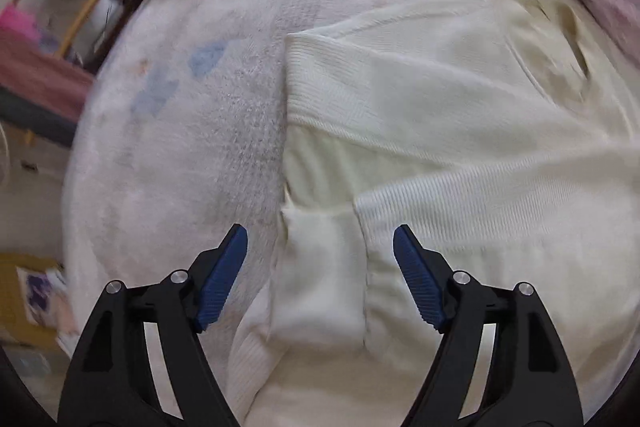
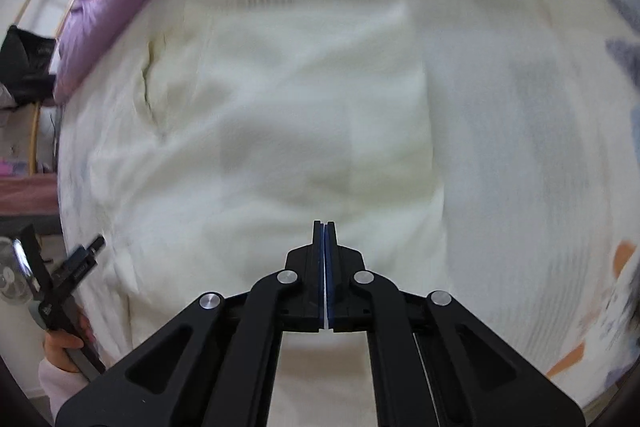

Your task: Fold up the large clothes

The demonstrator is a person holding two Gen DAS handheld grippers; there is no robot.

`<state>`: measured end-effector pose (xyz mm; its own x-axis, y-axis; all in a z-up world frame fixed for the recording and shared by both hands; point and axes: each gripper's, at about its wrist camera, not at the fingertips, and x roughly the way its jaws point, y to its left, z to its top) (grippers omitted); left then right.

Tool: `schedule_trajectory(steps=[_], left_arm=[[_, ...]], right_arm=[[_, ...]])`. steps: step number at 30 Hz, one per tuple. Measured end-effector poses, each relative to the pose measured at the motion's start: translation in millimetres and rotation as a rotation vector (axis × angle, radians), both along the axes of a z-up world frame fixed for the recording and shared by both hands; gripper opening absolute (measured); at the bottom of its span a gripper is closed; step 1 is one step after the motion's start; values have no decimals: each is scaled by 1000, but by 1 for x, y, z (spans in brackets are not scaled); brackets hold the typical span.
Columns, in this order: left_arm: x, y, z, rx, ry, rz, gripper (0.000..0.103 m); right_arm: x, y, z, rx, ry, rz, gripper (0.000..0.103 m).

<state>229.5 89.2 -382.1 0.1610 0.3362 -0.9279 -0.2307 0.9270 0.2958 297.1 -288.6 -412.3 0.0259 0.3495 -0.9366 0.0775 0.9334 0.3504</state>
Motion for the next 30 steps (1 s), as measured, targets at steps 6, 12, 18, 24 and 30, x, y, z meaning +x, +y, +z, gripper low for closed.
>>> schedule_trajectory(steps=[6,12,18,24,30], left_arm=[[-31,-14,-30,-124,84,16,30],[-33,-1,-47,-202,67,82,30],[-37,4,-36,-228,75,65,53],[-56,-9,8,-235,52,59,73],[-67,-32,58,-268,18,13,79]], right_arm=[[-57,-17,-57,-52,175,-36,0],[-66,-26,-31,-95,141,-7,0],[-67,-34,-36,-82,169,-75,3],[-72,-28,41,-91,42,-57,70],[-84,-10,101,-115,-30,-56,73]])
